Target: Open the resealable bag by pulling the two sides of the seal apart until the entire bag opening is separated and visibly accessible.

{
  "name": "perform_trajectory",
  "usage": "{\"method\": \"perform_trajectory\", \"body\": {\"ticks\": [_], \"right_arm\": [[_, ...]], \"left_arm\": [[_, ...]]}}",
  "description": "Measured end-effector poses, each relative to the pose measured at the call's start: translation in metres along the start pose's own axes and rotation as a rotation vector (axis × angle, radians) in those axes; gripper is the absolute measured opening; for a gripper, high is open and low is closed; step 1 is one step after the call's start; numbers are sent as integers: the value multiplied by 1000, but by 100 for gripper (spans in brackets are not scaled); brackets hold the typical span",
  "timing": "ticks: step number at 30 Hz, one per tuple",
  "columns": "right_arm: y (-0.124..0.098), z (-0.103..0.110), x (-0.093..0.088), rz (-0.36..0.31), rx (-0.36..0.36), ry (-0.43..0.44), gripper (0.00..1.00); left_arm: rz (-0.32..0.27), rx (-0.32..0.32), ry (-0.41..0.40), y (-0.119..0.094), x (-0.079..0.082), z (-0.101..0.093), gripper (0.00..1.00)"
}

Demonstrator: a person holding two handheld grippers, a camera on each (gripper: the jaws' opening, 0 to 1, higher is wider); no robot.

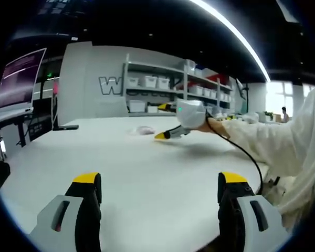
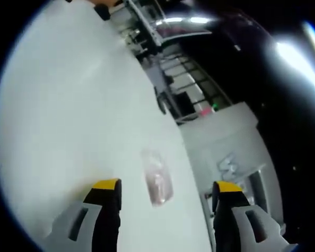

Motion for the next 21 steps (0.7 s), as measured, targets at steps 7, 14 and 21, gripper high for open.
{"method": "perform_trajectory", "body": {"ticks": [7,14,21], "right_arm": [[3,1,-2,6,2,-10,68],[5,-3,-3,8,-5,-14,67],[10,-1,-3,8,1,-28,64]], "left_arm": [[-4,4,1,0,2,1,91],[-5,3,2,1,2,1,91],[-2,3,1,2,0,1,91]]}}
Point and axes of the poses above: the point that each gripper's makers call its tool centre point, and the gripper's own axes: y roughly forward along the fingers, z roughly to its left, x roughly out of its top, the point moved 3 cm from there along -y, roughly backward along the fingers, and after that the axes turned 1 degree about -y, right-handed, at the moved point
